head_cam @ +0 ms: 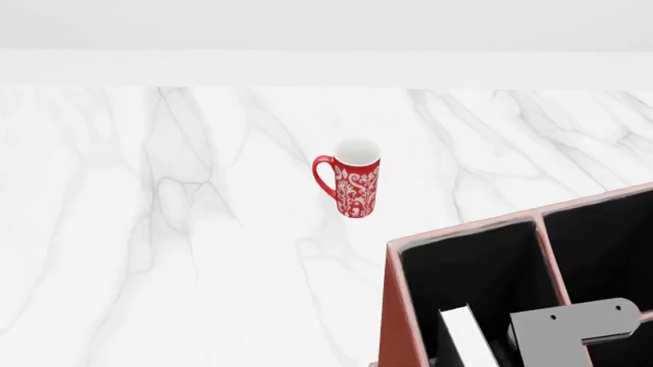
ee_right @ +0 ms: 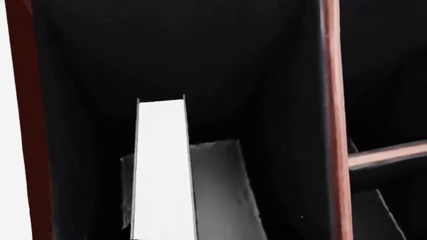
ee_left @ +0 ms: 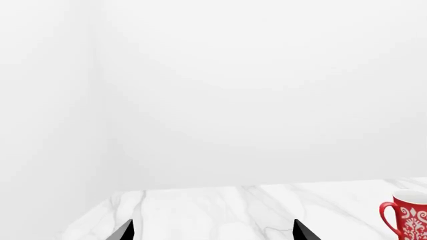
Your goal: Pick up the book and place it in the left compartment of the caddy.
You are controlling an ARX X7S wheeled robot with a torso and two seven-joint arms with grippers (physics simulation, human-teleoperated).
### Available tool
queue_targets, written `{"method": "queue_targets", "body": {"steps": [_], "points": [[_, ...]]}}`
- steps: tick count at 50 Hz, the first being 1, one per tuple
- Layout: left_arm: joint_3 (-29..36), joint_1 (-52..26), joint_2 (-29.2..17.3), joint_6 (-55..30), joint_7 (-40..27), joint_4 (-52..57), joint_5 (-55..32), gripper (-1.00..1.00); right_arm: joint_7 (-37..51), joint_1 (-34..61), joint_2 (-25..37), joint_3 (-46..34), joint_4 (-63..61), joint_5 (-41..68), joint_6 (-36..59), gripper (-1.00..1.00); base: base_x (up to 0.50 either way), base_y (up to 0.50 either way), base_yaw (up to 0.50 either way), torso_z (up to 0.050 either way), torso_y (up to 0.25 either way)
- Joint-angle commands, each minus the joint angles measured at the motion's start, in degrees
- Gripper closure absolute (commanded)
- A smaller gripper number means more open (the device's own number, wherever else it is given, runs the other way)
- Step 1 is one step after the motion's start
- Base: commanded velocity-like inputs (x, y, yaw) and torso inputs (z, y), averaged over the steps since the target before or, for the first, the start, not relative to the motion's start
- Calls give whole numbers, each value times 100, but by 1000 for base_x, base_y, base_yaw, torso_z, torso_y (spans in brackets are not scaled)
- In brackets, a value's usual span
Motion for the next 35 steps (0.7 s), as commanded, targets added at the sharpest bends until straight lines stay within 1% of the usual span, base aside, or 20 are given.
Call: {"method": "queue_targets", "body": {"steps": [1, 14, 35], "points": [[3, -8, -10, 0, -11, -1, -11, -100, -78, 43, 3, 38, -17, -151, -17, -100, 0, 0, 0, 0, 0], [9, 6, -20, 8, -25, 4, -6, -100, -67, 33, 85, 90, -193, -94, -47, -100, 0, 0, 0, 0, 0], [-5, 29, -35, 29, -42, 12, -23, -100, 267, 147, 482, 582, -864, 572, -110, -100, 0, 0, 0, 0, 0]]}}
